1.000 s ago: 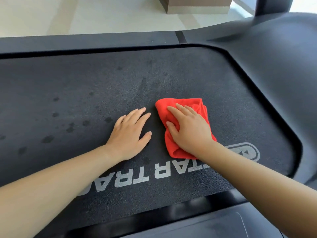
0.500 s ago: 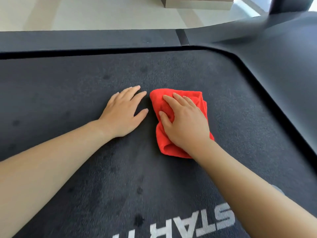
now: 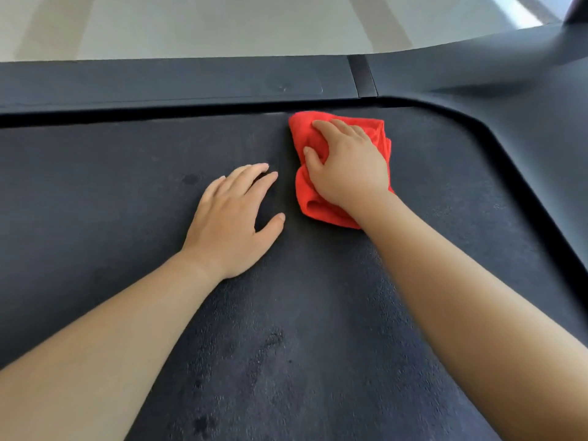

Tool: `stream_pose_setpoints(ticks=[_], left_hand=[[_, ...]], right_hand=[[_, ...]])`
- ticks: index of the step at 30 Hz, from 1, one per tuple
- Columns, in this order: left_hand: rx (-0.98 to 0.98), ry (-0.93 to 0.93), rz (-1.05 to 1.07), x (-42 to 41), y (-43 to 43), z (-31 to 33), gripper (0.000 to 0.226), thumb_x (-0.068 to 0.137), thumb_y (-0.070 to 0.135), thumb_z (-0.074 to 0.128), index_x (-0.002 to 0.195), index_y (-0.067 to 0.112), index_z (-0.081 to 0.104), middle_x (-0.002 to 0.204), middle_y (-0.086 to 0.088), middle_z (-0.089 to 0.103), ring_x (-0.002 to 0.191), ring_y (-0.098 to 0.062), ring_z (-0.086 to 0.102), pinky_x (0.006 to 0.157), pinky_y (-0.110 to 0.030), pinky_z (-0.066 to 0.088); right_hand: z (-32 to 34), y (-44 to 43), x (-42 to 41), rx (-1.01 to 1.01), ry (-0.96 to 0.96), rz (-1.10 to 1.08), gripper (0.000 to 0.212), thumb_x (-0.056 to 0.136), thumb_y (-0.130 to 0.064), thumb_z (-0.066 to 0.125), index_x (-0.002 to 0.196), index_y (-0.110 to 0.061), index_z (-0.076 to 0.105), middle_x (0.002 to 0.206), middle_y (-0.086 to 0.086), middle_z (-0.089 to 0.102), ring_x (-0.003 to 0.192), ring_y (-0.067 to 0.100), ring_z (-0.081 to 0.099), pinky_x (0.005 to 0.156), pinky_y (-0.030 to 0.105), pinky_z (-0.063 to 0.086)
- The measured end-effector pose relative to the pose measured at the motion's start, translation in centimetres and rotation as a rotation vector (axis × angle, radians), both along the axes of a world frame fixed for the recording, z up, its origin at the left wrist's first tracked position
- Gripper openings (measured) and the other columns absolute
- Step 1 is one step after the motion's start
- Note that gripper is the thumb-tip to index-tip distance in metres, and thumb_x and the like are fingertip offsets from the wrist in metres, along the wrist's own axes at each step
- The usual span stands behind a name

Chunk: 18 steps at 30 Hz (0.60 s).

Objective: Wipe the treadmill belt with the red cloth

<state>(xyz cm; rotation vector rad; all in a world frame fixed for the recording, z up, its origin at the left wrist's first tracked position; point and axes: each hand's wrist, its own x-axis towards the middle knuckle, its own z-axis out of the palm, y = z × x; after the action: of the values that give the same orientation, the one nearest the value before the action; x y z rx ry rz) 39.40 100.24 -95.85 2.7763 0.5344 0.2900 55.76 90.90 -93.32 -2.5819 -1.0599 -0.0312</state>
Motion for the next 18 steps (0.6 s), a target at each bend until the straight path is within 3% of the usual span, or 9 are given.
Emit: stream_pose_setpoints(ticks=[9,18], left_hand=[[0.002,-0.013,-0.006,0.1,0.0,-0.1,0.056,0.087,0.044,0.046,0.139,0.024,0.037,0.149,0.009,0.031,0.139,-0.01,0.022,0.114,-0.036,0.013],[0.035,-0.02,-0.009,0.1,0.0,-0.2,0.055,0.09,0.041,0.046,0.14,0.019,0.039,0.15,0.002,0.032,0.138,-0.018,0.025,0.112,-0.039,0.017]], right_hand=[[0.5,1.3,1.6,-0.052,0.009,0.029,0.046,0.092,-0.036,0.045,0.136,-0.022,0.045,0.139,0.003,0.048,0.127,0.028,0.04,0.1,0.04,0.038],[0.5,-5.3,-4.6,-0.088,-0.007,0.085,0.047,0.093,-0.037,0.045,0.139,-0.025,0.042,0.142,-0.001,0.045,0.129,0.026,0.04,0.1,0.036,0.038]])
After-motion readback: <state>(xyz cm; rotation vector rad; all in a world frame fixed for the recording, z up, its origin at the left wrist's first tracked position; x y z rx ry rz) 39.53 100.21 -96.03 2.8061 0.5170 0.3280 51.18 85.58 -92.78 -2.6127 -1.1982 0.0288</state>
